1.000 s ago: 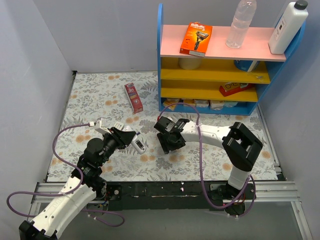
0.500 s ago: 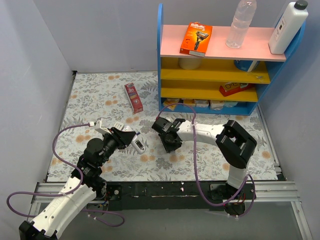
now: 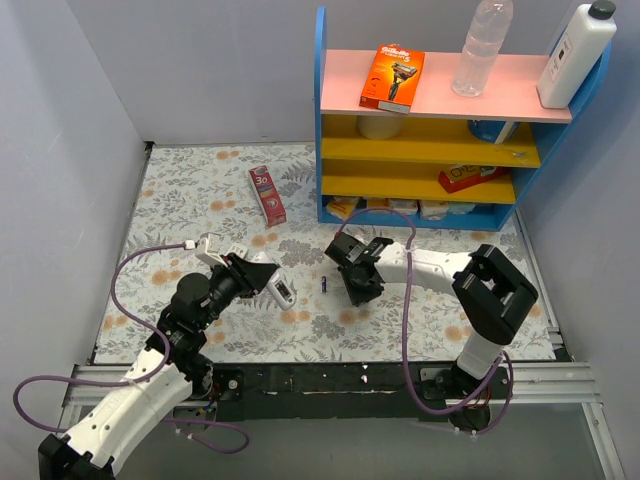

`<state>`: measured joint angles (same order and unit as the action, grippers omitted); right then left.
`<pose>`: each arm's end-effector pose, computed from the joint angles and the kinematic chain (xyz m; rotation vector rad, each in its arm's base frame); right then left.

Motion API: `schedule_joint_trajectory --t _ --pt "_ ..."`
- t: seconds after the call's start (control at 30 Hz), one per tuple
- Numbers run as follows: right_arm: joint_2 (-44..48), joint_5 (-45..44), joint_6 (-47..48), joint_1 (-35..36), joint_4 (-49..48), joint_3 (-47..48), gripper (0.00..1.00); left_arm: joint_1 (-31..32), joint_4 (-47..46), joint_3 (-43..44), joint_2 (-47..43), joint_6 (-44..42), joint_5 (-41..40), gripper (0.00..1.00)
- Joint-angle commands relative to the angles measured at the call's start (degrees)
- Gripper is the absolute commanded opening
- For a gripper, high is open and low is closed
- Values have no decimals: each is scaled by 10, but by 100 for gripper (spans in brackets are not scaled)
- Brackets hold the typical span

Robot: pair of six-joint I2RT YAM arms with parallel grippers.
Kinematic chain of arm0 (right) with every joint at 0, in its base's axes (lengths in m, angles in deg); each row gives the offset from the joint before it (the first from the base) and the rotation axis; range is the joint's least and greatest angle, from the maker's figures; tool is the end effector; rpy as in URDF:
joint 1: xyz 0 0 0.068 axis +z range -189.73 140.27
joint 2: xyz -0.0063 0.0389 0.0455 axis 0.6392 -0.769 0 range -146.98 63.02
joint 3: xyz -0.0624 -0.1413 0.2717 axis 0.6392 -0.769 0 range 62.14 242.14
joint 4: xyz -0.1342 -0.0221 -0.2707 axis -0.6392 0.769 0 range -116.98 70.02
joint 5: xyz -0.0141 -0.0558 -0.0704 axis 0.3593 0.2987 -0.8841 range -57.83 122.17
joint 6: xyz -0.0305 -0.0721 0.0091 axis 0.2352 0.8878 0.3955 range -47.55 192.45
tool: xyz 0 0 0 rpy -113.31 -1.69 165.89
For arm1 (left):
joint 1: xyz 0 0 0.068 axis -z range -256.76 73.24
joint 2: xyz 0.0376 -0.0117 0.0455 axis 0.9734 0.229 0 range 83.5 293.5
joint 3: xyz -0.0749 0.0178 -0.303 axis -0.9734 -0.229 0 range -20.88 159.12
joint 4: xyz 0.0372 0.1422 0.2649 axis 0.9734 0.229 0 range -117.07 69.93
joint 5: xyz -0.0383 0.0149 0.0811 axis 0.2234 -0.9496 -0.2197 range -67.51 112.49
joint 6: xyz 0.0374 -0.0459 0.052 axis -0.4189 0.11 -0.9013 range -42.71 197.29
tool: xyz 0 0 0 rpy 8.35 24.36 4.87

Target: Load the batteries into the remote control

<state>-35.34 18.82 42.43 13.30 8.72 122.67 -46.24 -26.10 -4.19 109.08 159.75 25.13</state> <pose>0.2342 0.2854 0.1513 -0.5074 2.7272 0.0231 0.1527 -0.0936 0.2356 -0.8370 1.8066 -1.4215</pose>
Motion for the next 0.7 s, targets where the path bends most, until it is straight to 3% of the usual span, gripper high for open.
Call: schedule_joint_trajectory --t 0.0,0.23,0.67 --pt "22 -25 16 -7 16 -29 10 1 -54 6 11 15 28 0" --pt "85 -20 70 -7 19 -17 1 1 -152 -31 55 53 62 0" --pt "163 61 158 7 72 81 1 2 -424 -53 273 108 135 0"
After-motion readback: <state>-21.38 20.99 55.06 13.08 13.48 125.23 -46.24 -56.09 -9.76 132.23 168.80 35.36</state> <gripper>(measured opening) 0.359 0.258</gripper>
